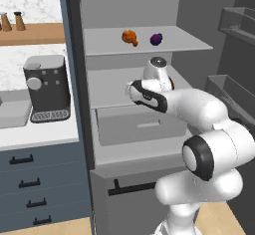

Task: Place one eggplant and one chicken drumstick in each tupperware on the nearby counter, to pack two identical lunches.

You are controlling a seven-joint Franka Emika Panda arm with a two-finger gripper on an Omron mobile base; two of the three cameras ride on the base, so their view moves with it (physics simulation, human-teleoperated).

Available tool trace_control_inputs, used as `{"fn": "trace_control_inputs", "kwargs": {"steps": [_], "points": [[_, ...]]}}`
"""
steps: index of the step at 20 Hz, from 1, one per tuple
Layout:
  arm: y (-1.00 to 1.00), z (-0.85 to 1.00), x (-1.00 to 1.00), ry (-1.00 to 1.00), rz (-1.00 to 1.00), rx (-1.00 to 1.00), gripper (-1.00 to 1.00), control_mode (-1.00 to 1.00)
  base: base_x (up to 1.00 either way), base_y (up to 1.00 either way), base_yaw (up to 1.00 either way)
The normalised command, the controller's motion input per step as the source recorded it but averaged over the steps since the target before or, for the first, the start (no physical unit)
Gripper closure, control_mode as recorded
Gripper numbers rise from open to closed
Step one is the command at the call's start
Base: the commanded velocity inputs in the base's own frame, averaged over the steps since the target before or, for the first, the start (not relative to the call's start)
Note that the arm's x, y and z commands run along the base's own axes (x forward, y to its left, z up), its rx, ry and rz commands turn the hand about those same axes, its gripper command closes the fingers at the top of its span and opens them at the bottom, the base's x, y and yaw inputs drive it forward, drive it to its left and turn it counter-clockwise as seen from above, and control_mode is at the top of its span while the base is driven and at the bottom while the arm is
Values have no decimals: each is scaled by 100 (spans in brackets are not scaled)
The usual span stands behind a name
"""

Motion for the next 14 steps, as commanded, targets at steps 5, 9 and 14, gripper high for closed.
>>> {"fn": "trace_control_inputs", "kwargs": {"steps": [5,9,14], "points": [[-2,56,-100,6,13,0,100,-100,0,0,0],[-8,1,-100,1,12,0,100,-100,0,0,0],[-15,9,-100,0,9,0,100,-100,0,0,0]]}}
